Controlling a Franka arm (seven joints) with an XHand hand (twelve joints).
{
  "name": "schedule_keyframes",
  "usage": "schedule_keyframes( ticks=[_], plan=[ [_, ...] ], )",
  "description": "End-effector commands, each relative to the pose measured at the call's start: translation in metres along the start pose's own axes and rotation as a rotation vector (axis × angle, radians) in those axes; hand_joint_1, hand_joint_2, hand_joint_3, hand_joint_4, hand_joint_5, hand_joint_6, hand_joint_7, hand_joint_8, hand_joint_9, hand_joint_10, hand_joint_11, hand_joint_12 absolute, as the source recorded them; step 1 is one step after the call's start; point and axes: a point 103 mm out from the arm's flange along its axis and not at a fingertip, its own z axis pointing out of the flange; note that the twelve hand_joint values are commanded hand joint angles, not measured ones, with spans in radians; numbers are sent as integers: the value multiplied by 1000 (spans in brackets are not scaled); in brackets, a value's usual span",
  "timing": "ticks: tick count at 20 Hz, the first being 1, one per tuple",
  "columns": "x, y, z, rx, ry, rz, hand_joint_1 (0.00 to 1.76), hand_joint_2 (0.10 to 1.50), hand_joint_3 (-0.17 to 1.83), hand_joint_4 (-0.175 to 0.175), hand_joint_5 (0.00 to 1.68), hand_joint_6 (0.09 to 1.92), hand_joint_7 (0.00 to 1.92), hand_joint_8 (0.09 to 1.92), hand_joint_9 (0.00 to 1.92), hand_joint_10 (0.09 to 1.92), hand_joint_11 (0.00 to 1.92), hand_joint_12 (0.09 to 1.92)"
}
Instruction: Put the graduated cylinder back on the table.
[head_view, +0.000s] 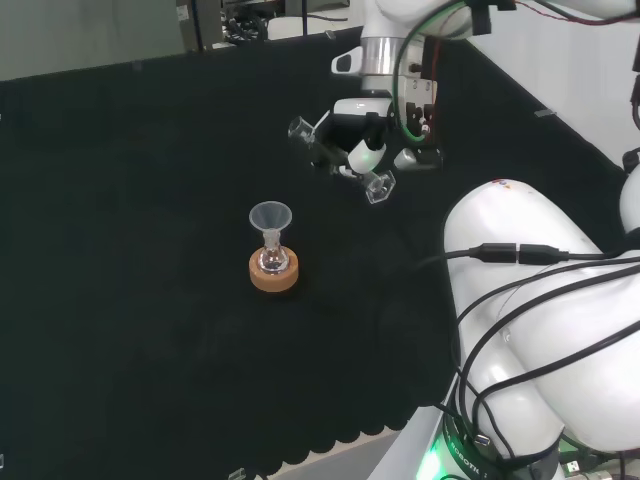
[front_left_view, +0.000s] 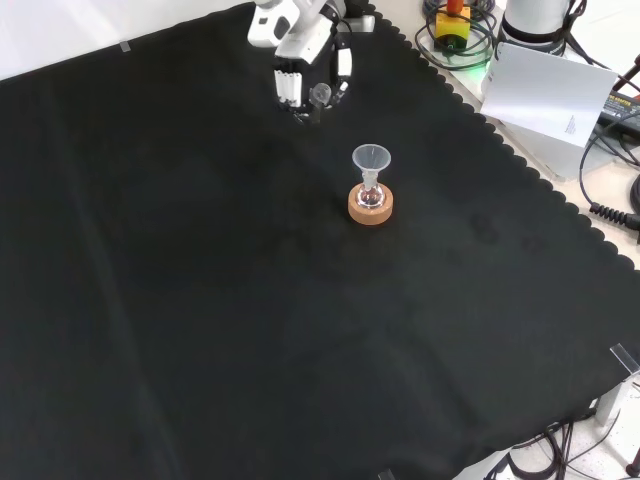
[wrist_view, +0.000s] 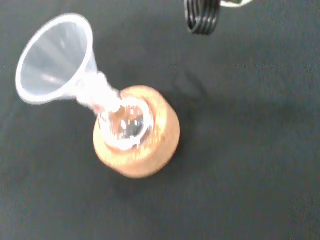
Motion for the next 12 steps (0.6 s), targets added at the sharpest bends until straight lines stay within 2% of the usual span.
schedule_keyframes(
  ticks=[1,7,12],
  plan=[
    [-11,20,-8,-167,93,-71,1447,949,730,-94,859,974,884,779,1040,649,965,898],
    [-22,44,-10,-203,152,-118,1446,949,730,-96,859,973,885,777,1040,648,964,899],
    [-34,61,-10,-233,204,-128,1441,951,730,-98,860,972,882,775,1040,647,967,900]
  ],
)
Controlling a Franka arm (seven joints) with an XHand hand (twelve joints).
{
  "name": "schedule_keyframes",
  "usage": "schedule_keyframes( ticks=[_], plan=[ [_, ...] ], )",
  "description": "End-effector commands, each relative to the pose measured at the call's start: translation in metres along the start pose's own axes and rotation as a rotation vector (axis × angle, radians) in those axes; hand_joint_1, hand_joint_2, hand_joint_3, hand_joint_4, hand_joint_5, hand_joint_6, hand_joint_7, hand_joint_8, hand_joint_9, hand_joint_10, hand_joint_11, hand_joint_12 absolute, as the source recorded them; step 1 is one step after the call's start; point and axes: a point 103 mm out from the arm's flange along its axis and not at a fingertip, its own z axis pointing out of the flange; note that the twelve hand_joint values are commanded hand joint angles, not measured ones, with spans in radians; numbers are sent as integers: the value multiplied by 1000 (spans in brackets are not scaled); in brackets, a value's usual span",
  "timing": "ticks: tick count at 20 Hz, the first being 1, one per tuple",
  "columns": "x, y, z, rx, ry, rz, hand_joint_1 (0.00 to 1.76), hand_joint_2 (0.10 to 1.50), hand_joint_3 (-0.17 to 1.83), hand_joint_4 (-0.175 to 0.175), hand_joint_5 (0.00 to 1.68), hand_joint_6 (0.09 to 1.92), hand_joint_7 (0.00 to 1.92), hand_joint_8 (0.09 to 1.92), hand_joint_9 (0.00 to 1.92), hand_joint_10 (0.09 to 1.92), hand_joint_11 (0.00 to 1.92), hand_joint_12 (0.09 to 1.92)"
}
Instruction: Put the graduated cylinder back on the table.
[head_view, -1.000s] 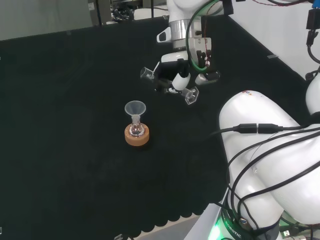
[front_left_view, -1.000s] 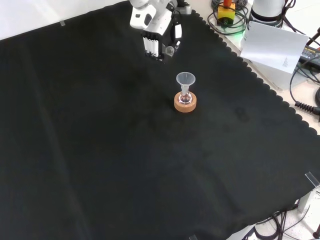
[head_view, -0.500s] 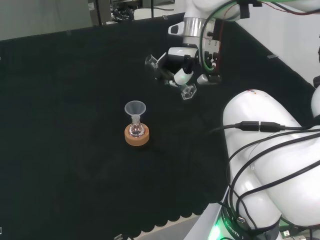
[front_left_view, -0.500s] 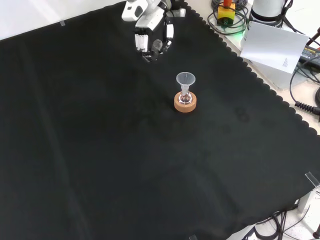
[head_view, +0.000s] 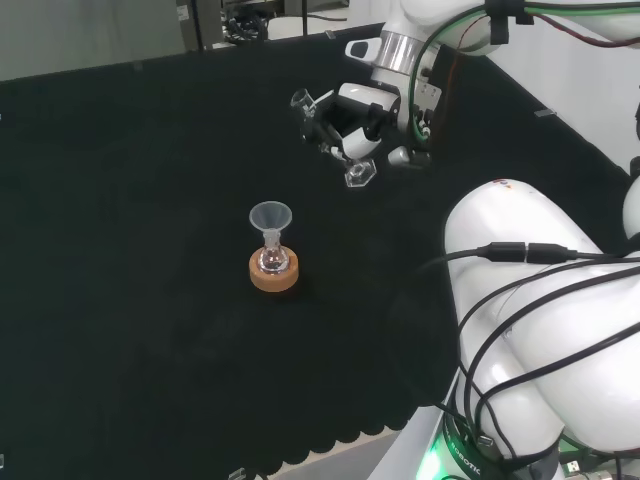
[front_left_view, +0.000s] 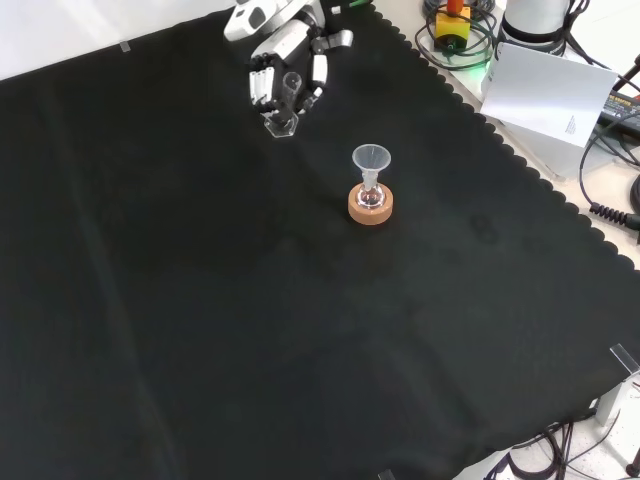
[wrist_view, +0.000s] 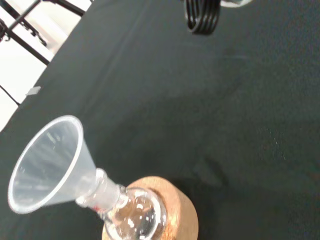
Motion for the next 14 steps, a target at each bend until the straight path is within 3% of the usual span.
schedule_keyframes(
  ticks=[1,14],
  plan=[
    [-18,23,3,-54,84,-27,1439,952,729,-98,861,972,881,775,1040,646,967,900],
    [-38,47,6,-162,177,-58,1430,960,719,-105,858,969,854,778,1029,638,971,900]
  ],
)
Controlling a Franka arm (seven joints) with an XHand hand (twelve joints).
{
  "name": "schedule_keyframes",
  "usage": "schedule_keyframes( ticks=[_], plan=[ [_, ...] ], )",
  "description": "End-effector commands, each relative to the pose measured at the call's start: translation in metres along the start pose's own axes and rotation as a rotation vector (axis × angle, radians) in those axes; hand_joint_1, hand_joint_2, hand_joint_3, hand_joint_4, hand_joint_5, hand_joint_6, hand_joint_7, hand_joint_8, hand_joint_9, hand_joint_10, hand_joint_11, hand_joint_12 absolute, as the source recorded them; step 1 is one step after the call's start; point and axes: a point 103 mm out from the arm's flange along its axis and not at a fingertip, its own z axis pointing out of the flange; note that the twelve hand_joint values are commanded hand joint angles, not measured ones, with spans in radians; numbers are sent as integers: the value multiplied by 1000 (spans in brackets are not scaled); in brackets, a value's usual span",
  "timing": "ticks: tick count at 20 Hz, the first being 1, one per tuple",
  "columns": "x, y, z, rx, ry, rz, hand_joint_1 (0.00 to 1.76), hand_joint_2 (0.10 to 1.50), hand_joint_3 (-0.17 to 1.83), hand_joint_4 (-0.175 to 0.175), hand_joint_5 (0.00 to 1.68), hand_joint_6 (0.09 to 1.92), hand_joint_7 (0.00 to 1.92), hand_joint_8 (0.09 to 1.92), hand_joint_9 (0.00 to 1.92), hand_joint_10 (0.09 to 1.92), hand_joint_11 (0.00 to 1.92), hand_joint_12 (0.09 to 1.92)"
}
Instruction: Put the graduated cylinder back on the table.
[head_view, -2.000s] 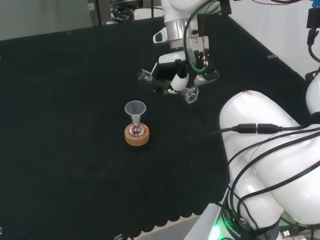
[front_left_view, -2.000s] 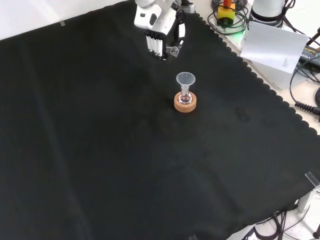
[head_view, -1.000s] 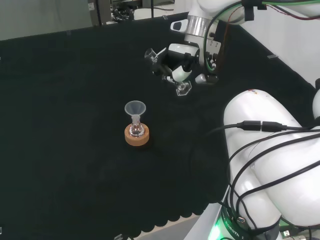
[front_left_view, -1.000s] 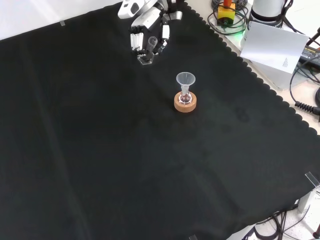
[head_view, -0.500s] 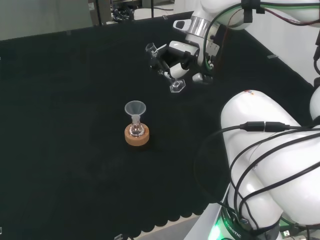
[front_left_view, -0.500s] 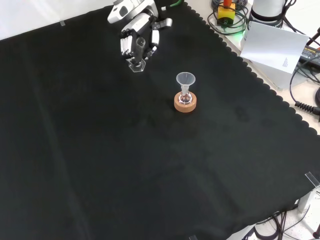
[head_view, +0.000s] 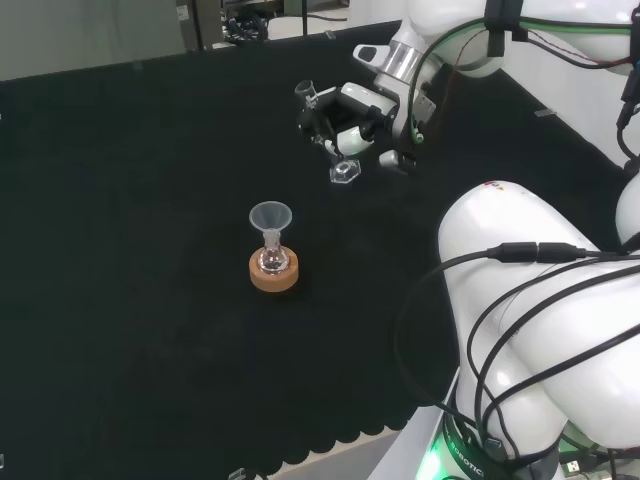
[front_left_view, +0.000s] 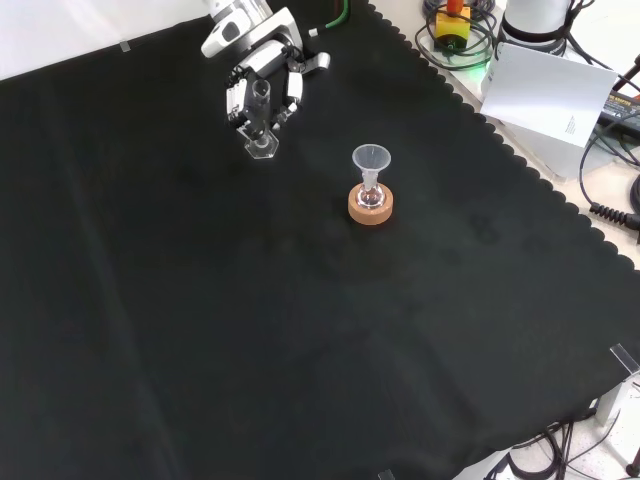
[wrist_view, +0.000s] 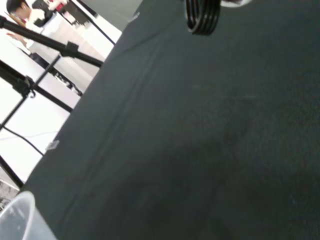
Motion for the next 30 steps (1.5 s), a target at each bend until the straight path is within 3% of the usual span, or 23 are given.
schedule_keyframes(
  ticks=[1,11,18,30],
  plan=[
    [-8,10,-1,-50,43,-17,1430,961,718,-105,858,969,853,780,1029,638,971,899],
    [-33,16,5,-103,220,-1,1428,967,713,-111,852,971,848,790,1027,636,972,901],
    [-38,21,13,-116,264,-23,1428,969,711,-113,852,974,848,795,1028,637,971,902],
    [-44,28,27,-166,259,-29,1429,970,709,-117,852,975,850,795,1026,637,959,900]
  ],
)
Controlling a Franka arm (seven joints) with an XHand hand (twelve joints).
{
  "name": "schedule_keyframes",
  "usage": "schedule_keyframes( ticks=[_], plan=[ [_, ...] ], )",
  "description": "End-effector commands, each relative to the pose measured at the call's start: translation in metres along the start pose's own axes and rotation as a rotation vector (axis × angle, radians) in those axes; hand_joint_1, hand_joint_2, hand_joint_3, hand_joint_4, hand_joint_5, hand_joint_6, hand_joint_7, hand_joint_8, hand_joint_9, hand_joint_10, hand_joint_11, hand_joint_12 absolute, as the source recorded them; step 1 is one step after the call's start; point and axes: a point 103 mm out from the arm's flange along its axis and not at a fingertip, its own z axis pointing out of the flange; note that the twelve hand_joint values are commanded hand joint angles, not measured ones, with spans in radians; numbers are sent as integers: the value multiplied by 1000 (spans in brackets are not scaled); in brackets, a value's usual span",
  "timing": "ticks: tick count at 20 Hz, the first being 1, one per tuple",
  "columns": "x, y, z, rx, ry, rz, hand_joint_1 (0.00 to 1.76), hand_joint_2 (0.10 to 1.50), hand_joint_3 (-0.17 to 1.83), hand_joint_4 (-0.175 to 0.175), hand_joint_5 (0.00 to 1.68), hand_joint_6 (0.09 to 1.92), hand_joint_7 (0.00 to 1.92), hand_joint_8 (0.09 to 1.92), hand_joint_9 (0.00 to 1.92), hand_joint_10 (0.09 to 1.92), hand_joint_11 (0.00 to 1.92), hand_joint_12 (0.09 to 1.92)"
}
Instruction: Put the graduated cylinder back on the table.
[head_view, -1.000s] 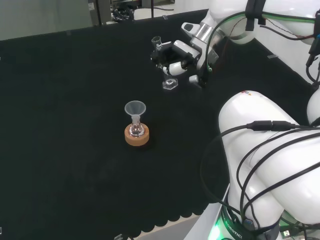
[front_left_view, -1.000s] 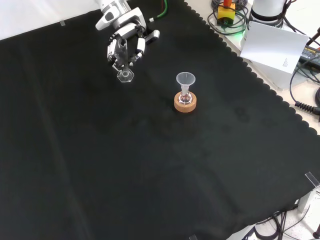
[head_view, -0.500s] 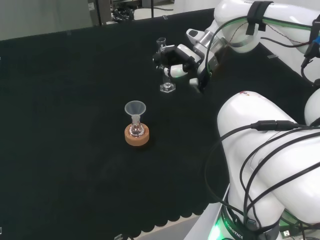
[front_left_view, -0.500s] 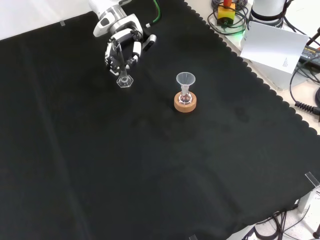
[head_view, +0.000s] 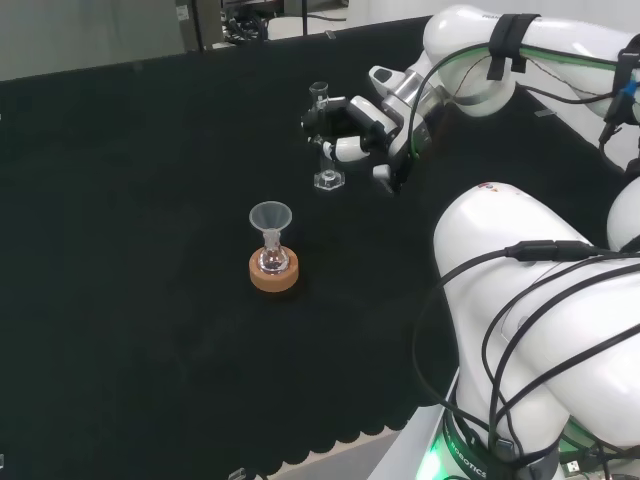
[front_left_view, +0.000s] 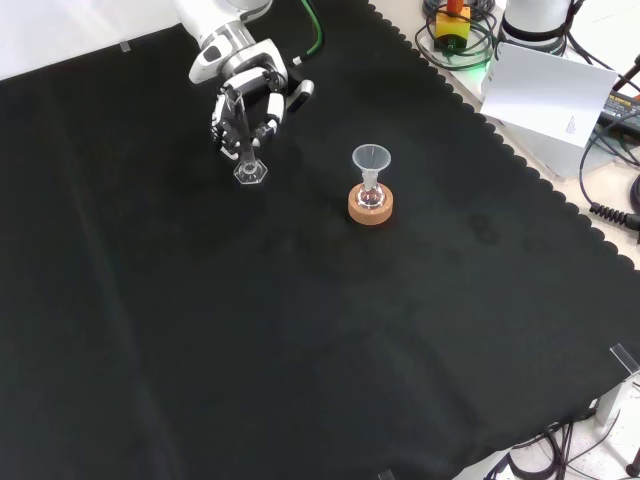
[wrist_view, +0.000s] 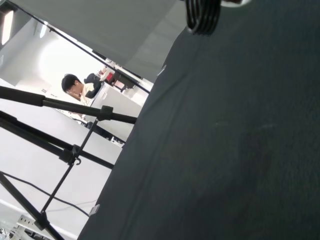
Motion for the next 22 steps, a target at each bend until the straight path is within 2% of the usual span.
schedule_keyframes(
  ticks=[1,8,22],
  plan=[
    [-4,1,5,-27,4,-3,1429,970,709,-117,852,975,849,795,1025,636,957,900],
    [-9,4,6,-46,9,-2,1431,969,709,-117,851,976,844,793,1021,637,948,904],
    [-15,8,10,-36,6,5,1435,967,713,-118,848,981,841,797,1015,645,939,915]
  ],
)
